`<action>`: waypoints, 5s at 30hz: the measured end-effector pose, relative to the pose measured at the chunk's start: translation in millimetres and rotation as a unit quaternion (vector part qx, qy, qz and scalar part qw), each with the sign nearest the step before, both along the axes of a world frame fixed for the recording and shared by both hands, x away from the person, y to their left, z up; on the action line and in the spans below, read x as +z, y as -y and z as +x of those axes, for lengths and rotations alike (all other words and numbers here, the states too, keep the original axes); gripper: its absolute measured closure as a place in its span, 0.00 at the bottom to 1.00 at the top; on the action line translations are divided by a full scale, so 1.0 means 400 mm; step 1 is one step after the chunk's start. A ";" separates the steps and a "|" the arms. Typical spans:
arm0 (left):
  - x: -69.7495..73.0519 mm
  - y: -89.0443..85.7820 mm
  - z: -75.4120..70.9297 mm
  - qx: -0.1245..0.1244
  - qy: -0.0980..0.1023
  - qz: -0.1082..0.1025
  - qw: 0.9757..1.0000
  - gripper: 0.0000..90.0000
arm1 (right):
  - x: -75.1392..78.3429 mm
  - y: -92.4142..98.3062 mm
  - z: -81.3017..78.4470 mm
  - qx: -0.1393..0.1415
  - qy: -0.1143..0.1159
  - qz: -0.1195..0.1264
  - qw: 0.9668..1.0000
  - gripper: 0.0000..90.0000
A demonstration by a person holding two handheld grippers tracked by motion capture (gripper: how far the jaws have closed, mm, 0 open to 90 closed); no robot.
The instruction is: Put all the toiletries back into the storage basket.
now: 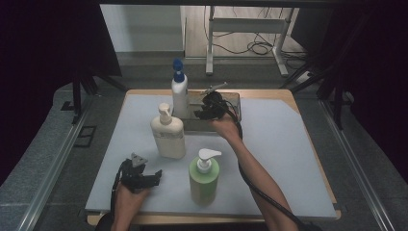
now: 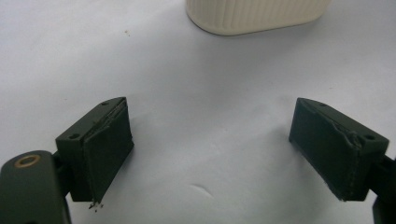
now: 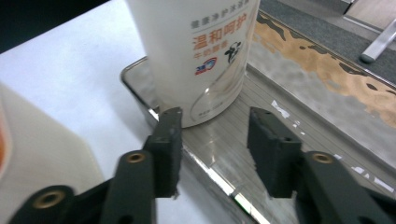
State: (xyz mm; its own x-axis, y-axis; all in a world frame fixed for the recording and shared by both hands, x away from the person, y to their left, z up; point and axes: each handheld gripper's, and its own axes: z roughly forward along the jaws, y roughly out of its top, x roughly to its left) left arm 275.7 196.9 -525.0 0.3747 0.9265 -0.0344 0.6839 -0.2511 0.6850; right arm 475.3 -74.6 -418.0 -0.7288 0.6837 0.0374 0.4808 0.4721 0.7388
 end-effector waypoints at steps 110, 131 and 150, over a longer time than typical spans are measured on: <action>-0.001 0.001 -0.001 0.001 0.003 0.001 1.000 0.14 | -0.057 0.139 -0.535 0.221 0.021 0.043 0.974 0.00; -0.001 0.001 -0.001 0.001 0.002 0.001 1.000 0.14 | -0.045 0.093 -0.536 0.221 0.031 0.060 0.973 0.12; 0.000 0.001 -0.001 0.001 0.002 0.000 1.000 0.14 | -0.011 0.098 -0.507 0.177 0.046 0.047 0.982 0.13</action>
State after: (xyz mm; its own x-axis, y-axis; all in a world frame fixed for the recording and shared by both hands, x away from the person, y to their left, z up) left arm 275.3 196.5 -525.1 0.3728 0.9273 -0.0334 0.6822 -0.2495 0.6873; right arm 272.7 -113.9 -422.2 -0.9237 0.3830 0.0102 0.2270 0.5256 0.8199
